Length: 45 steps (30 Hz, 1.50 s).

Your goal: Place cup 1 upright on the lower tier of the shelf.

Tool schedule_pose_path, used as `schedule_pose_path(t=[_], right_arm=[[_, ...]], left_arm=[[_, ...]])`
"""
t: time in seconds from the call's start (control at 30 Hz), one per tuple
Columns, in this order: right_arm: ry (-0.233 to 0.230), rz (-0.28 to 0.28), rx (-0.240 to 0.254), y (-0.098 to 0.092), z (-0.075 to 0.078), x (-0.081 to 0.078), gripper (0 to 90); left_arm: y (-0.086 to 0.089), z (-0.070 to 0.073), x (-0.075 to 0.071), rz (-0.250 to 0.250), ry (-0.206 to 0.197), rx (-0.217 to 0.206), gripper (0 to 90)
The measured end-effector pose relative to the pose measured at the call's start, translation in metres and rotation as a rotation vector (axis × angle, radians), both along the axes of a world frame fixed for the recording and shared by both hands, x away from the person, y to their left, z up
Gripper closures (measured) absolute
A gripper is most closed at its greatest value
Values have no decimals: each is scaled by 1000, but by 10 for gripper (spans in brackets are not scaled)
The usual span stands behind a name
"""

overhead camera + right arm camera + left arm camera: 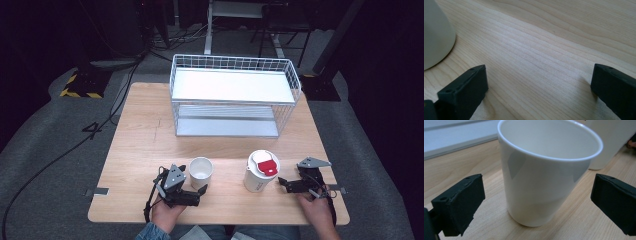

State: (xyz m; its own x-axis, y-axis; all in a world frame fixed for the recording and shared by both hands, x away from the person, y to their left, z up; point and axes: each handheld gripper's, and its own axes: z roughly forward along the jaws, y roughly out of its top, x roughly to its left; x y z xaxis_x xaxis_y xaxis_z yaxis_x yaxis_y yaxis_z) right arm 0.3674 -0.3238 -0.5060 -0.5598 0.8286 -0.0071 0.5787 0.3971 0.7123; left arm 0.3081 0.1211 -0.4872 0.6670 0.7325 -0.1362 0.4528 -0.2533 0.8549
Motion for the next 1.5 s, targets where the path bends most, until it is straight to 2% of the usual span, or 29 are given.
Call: schedule_pose_path(t=[0.07,0.2,0.4,0.43,0.6,0.87,1.07,1.5], right_arm=[[0,-2,0,0,0,0,11],[-1,-6,0,0,0,0,11],[-1,-7,-1,0,0,0,11],[-1,-6,-1,0,0,0,11],[-1,-6,-1,0,0,0,11],[-1,-9,-2,0,0,0,11],[-2,-10,-3,-1,0,0,11],[-2,-11,-2,-1,0,0,12]], left_arm=[[-1,-1,3,13,42,46,0],[-1,-7,9,17,84,50,0],[-6,-9,11,10,76,71,2],[-8,-10,12,-9,61,62,10],[-10,-8,12,-29,18,27,54],[-16,-12,21,-45,47,15,125],[-18,-12,20,-54,26,41,204],[-18,-11,18,-55,9,61,216]])
